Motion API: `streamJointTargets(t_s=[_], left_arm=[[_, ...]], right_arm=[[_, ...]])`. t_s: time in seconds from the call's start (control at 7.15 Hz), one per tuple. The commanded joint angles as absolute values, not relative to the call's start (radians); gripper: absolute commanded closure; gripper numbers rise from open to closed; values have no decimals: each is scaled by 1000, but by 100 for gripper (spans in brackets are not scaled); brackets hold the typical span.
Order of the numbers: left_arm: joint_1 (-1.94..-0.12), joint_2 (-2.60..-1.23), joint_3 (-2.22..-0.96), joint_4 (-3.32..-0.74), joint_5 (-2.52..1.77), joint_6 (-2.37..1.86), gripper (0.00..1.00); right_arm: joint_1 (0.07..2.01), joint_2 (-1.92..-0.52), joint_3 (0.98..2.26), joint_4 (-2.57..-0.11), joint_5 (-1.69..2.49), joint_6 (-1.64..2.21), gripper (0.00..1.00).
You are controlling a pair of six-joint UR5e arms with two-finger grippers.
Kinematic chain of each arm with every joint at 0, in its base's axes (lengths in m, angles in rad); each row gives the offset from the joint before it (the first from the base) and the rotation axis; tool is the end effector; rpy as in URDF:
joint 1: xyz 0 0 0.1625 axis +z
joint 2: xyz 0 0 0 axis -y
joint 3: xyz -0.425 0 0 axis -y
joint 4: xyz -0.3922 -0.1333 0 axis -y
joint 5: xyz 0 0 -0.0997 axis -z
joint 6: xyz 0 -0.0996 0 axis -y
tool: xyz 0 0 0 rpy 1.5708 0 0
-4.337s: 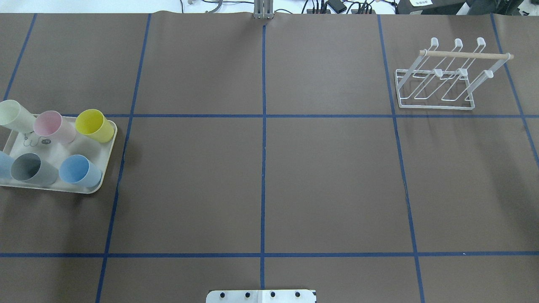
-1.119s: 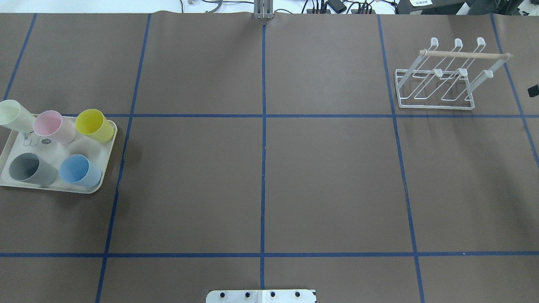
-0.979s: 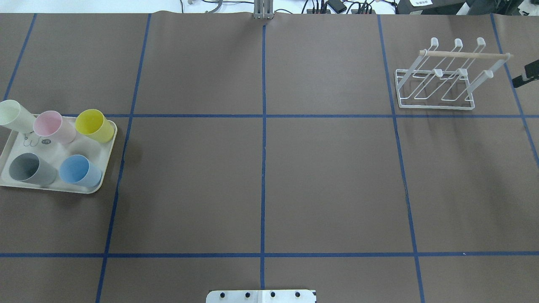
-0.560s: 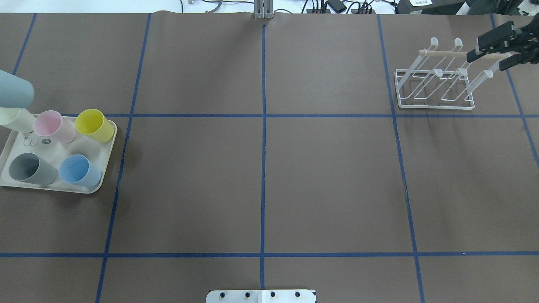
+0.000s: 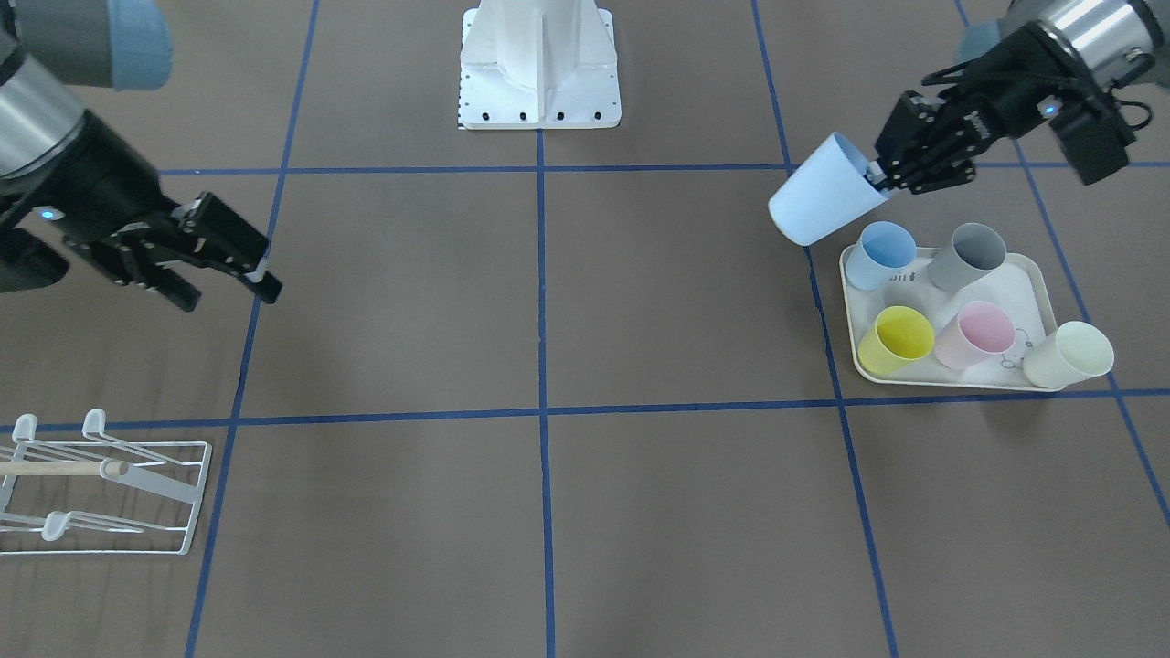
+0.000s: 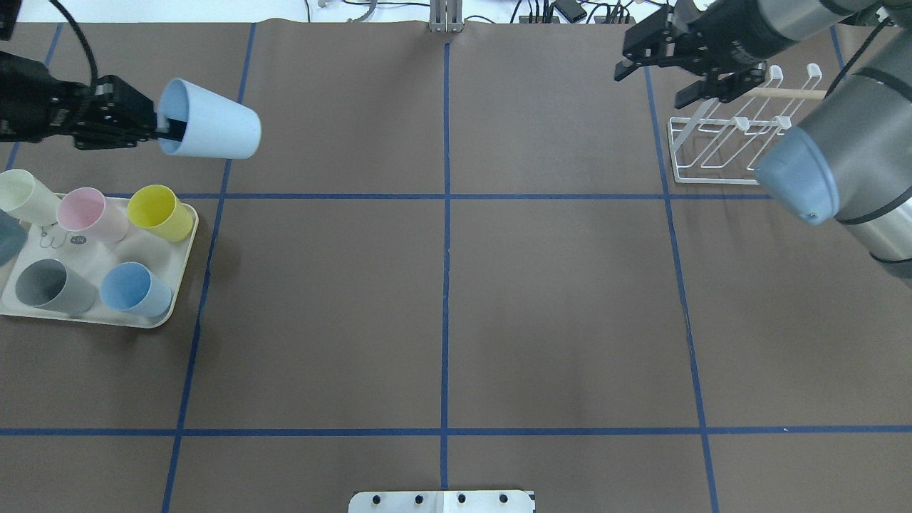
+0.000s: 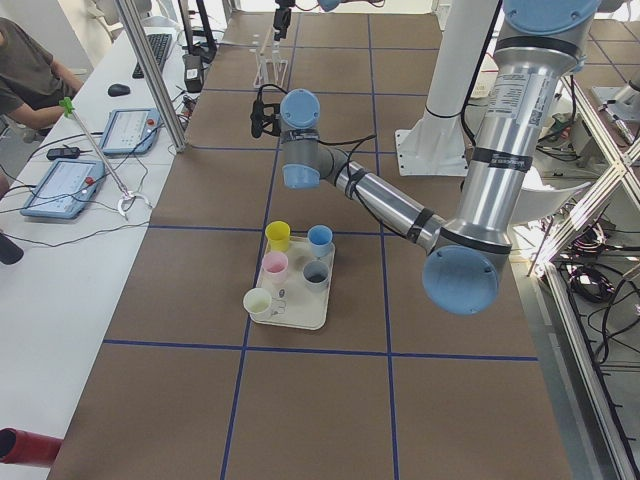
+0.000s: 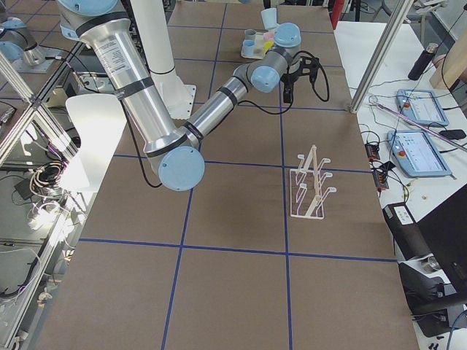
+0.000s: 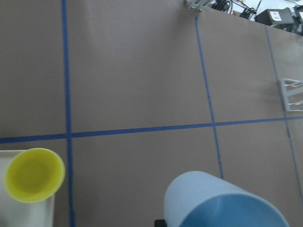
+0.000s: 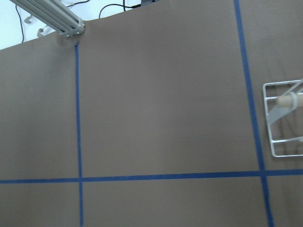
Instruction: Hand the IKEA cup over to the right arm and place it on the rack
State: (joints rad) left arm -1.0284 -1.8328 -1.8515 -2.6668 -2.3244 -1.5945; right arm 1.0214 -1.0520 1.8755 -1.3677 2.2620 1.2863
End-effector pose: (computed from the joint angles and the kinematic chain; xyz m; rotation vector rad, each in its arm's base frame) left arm 0.2083 -0.4718 0.2660 0.2398 1.6059 -0.1933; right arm -0.2509 -0.5435 0.1983 0.0984 -1.1613 0.2977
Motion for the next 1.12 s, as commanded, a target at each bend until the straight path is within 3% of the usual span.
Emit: streamJointTargets(t_s=[0.0,0.28,0.7,0.98], left_arm=[[-832,-1897,-1781,-3016,-1958,-1948,100],[-746,-1907,-1692,-3259,-1766,-2055,100],[-746,-2028,-1643,-3292,-1714,-2199,100],[-746,-2063,-1623,-3293,-1713,-2229,100]], right_arm=[[950,-1003,1882,-1173,2224,1684,0],[939,-1003,1867,-891,2153,2022,0],[862,-1008,1867,-647,1934,2277,0],[848,-1005,1867,-612,1910,2299,0]])
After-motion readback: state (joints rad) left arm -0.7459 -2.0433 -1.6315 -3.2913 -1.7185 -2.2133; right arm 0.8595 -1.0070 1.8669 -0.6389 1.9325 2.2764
